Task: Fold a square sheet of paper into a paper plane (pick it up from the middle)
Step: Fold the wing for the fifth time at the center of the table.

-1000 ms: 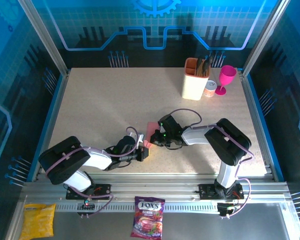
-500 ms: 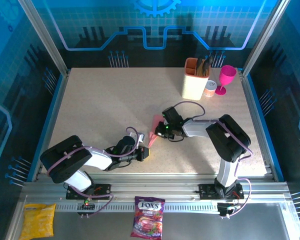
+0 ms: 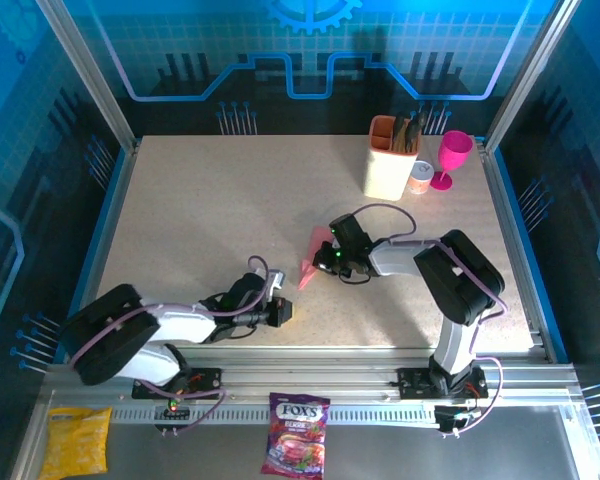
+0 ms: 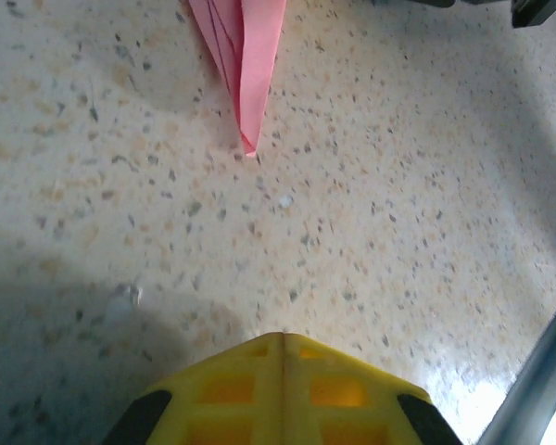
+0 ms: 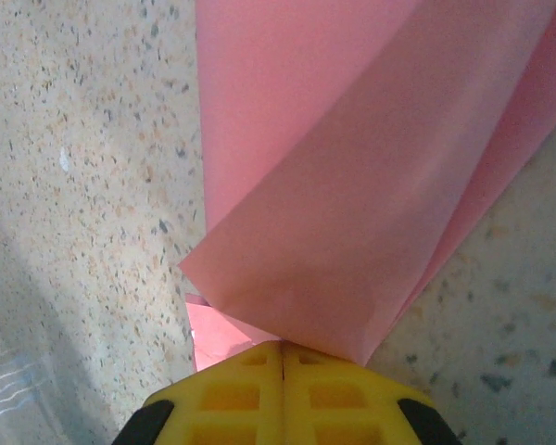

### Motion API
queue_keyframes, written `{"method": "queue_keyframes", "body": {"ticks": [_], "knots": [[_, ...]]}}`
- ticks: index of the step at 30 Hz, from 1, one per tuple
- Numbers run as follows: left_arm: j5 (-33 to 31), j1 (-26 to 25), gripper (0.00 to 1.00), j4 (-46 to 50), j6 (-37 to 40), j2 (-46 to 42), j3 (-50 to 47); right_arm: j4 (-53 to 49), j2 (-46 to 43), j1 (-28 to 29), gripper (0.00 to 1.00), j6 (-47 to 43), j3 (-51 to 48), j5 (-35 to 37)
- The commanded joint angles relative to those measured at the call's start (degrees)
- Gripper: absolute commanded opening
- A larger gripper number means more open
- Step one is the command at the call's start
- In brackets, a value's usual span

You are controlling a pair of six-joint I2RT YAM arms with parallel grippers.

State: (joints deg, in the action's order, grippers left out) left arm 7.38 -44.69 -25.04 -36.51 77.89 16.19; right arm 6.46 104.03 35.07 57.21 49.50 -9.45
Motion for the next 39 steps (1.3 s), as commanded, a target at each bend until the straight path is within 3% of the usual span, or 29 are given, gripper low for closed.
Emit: {"method": "queue_keyframes", "body": {"ticks": [1,16,25,39], "knots": [[1.45,-0.14,0.00,11.61,0.78,-5.15,3.24,-3.48,0.47,3.25,0.00,2.89,-4.47,1.67],[1.81,-0.21,0.00,9.83,2.41,-0.69,6.79,3.24,-1.17,13.09,0.00,11.33,-11.32,3.75],[-0.39,-0.17,0.00,6.01,3.68,6.88,6.34,3.74,-3.03,13.03,0.00,11.07,-11.42,2.74],[-0.47,-0.13,0.00,-1.77,0.91,12.57,-0.02,3.99,-7.00,7.24,0.00,2.14,-5.65,-2.15]]}}
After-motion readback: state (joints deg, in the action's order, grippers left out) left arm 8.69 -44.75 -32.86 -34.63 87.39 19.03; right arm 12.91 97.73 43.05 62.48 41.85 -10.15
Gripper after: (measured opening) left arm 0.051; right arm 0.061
